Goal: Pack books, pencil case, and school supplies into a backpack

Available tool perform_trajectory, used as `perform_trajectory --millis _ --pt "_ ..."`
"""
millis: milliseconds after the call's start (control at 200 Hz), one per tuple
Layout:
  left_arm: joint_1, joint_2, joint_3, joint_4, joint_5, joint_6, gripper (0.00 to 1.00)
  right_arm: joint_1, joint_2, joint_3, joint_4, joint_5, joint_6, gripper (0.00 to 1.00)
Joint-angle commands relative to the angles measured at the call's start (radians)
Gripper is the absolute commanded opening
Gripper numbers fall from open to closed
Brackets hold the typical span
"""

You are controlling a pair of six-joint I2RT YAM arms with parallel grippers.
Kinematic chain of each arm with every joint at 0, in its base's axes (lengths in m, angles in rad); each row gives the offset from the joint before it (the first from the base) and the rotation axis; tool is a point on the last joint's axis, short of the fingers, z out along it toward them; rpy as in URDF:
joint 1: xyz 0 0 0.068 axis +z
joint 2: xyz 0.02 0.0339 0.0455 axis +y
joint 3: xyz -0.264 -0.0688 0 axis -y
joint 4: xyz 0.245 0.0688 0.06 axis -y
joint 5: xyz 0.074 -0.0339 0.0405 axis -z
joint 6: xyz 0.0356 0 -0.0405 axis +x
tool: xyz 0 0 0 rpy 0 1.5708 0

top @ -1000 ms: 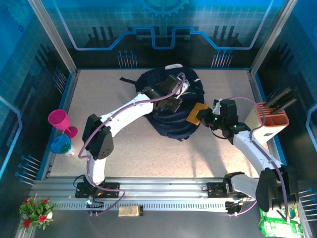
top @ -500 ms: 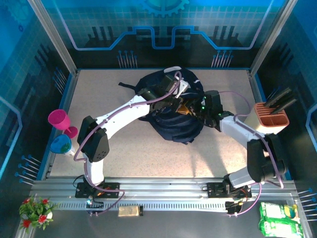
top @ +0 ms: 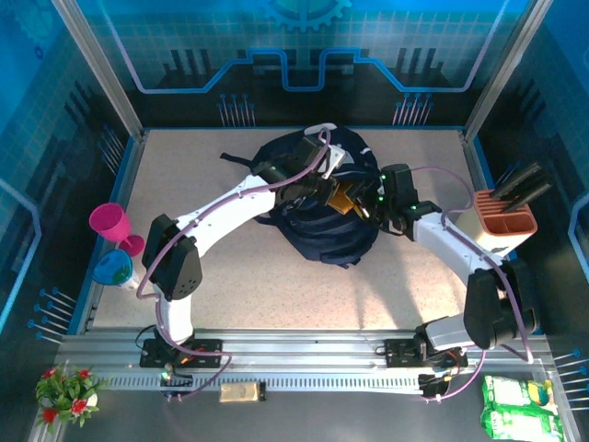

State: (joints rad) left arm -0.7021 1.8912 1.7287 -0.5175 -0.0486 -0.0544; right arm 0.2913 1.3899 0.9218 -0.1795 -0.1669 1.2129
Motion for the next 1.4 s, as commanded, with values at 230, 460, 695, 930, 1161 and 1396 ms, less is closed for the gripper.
perform_trajectory --millis 230,460,695,930,1161,1396 --pt "0.012 -0.062 0.025 0.033 0.049 -0.034 0.13 -0.002 0.076 0.046 -0.055 0.041 -0.072 0.28" --pt "0.018 -0.063 0.025 0.031 0.059 -0.048 0.13 0.028 0.145 0.095 0.026 0.031 -0.053 0.12" --pt "0.053 -0.084 0.003 0.065 0.158 -0.103 0.13 0.053 0.212 0.099 0.143 0.012 0.03 0.1" --pt "0.072 -0.081 -0.008 0.073 0.186 -0.136 0.13 0.081 0.284 0.098 0.288 -0.007 0.075 0.12" --pt "0.086 -0.075 -0.019 0.082 0.204 -0.152 0.13 0.08 0.308 0.054 0.434 -0.056 0.042 0.13" --pt "0.095 -0.087 -0.073 0.103 0.254 -0.155 0.25 0.042 0.067 -0.113 0.322 -0.01 -0.051 0.31"
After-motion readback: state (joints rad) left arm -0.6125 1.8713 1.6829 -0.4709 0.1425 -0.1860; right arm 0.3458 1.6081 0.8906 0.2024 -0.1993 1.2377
